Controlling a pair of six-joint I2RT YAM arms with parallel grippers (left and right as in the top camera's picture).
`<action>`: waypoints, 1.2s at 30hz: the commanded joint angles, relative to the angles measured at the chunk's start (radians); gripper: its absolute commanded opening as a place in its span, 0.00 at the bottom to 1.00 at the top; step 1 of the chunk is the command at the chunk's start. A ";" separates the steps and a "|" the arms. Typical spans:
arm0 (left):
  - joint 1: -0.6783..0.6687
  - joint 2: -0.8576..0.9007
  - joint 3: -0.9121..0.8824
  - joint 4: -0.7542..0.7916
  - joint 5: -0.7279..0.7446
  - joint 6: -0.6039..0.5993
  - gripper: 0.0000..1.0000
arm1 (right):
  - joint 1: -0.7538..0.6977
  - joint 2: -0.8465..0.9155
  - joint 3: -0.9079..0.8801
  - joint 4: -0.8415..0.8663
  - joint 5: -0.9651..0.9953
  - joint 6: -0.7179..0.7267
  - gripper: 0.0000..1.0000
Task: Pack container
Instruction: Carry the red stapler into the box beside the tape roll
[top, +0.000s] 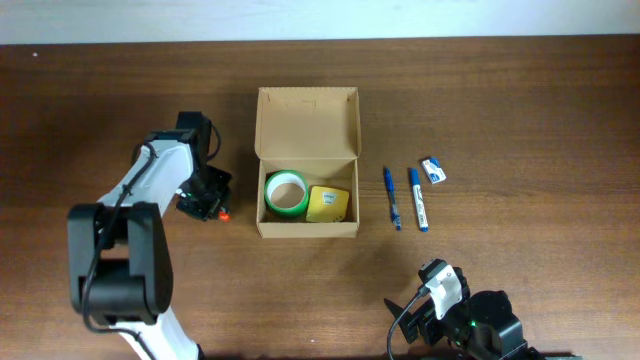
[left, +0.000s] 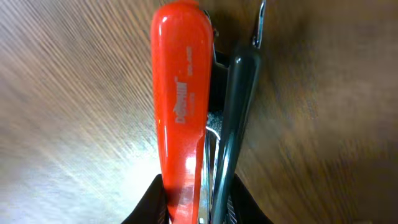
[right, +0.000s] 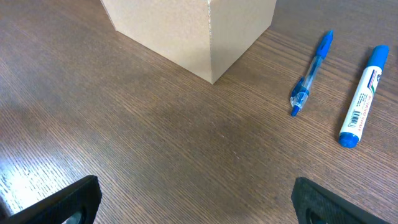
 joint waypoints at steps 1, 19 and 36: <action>0.002 -0.131 0.062 -0.003 -0.077 0.113 0.02 | 0.008 -0.011 -0.007 0.003 -0.005 0.007 0.99; -0.293 -0.518 0.152 0.039 -0.159 0.818 0.02 | 0.008 -0.011 -0.007 0.003 -0.005 0.007 0.99; -0.538 -0.365 0.152 0.056 -0.051 1.604 0.02 | 0.008 -0.011 -0.007 0.003 -0.005 0.007 0.99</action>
